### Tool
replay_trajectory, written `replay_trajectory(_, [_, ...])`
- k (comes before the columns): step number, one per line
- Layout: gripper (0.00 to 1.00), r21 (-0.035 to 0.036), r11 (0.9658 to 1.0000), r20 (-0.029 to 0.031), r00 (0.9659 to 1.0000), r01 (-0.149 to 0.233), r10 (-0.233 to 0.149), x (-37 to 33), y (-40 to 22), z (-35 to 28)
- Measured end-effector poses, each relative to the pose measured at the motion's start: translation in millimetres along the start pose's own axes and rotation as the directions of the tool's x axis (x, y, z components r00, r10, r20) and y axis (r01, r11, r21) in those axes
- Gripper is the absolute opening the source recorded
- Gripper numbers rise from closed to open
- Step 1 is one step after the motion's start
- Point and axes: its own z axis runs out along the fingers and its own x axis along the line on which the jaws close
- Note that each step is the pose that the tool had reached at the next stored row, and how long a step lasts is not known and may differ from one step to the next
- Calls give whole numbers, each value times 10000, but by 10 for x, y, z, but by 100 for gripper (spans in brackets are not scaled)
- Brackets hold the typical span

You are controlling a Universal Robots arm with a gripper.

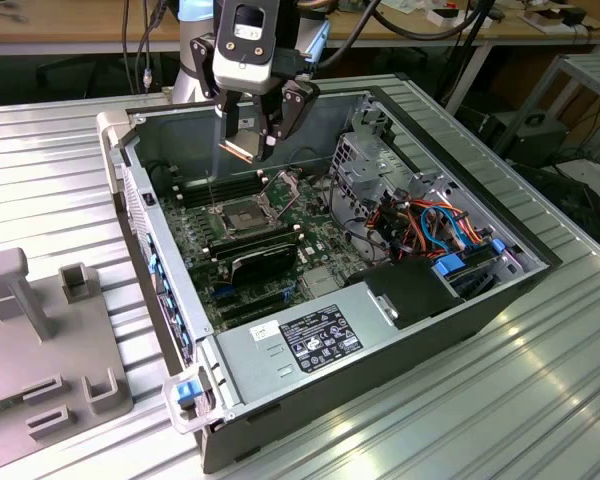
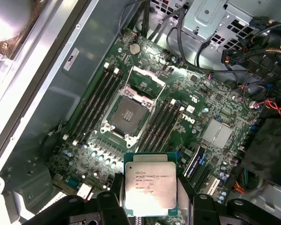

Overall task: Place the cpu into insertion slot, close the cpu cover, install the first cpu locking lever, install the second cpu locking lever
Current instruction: 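Place the cpu into insertion slot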

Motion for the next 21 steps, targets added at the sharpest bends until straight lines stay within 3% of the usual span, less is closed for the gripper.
replay_trajectory(10, [55, 5, 9998, 9, 9998, -200, 200, 7, 4, 5])
replay_trajectory(21, [55, 16, 9976, 33, 9976, -691, 691, 17, 9, 10])
